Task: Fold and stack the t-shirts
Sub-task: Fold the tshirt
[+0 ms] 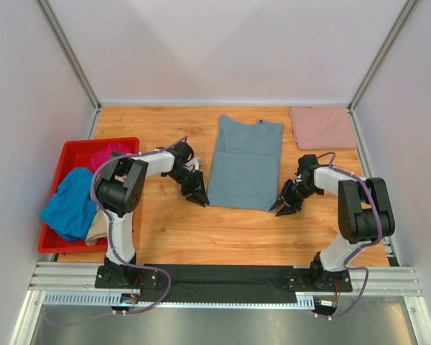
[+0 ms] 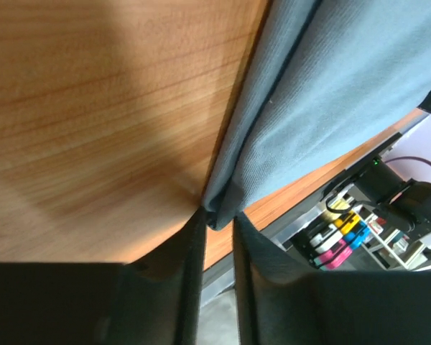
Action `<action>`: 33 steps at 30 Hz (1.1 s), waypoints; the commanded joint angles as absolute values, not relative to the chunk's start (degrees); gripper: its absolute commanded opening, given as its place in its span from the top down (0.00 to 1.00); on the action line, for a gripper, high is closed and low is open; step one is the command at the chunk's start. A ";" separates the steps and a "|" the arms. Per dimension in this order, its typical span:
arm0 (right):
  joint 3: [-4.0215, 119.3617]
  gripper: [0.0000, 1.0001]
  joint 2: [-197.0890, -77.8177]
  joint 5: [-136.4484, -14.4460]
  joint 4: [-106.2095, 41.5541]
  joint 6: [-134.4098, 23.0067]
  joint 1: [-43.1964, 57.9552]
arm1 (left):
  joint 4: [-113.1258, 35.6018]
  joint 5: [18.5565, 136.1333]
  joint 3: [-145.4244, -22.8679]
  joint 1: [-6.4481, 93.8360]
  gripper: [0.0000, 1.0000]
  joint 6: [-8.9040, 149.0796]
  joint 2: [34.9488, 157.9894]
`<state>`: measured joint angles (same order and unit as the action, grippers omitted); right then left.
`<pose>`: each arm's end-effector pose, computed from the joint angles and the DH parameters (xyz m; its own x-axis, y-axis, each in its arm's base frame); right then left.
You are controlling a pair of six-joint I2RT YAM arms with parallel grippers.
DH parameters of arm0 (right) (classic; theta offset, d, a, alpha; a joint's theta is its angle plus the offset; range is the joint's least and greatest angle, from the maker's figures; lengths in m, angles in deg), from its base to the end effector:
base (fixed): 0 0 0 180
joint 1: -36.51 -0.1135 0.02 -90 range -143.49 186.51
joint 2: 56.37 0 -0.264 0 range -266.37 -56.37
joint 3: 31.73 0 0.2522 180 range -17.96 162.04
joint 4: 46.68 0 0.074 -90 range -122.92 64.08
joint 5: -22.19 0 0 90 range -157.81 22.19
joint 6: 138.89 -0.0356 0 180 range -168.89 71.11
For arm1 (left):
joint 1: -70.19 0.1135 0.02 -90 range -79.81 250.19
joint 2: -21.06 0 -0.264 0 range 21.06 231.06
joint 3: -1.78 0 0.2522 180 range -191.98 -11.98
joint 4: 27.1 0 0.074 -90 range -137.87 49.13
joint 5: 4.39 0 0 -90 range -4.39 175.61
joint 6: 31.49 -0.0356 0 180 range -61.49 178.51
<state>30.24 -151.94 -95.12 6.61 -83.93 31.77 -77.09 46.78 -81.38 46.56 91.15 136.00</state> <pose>0.2592 0.0379 0.1312 -0.8711 0.4397 0.2186 0.4909 0.7707 0.4062 0.3211 -0.1649 0.1194 -0.9763 -0.0315 0.2142 -0.1569 0.7847 -0.5998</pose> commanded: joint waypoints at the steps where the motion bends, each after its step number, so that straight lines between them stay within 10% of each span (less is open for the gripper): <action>1: 28.44 0.68 -153.58 -88.29 4.69 -82.82 31.50 | -76.29 50.45 -81.94 46.20 0.74 90.94 138.04; 11: 29.41 0.99 -154.72 -85.21 3.99 -81.67 31.50 | -77.17 51.24 -84.05 46.20 1.00 91.29 139.19; 27: 25.19 1.00 -144.35 -85.29 6.01 -83.34 31.41 | -78.13 50.36 -80.27 45.59 1.00 93.66 134.79; 33: 24.84 0.66 -141.72 -87.40 4.87 -86.94 31.23 | -78.74 49.92 -81.06 44.79 1.00 93.58 135.14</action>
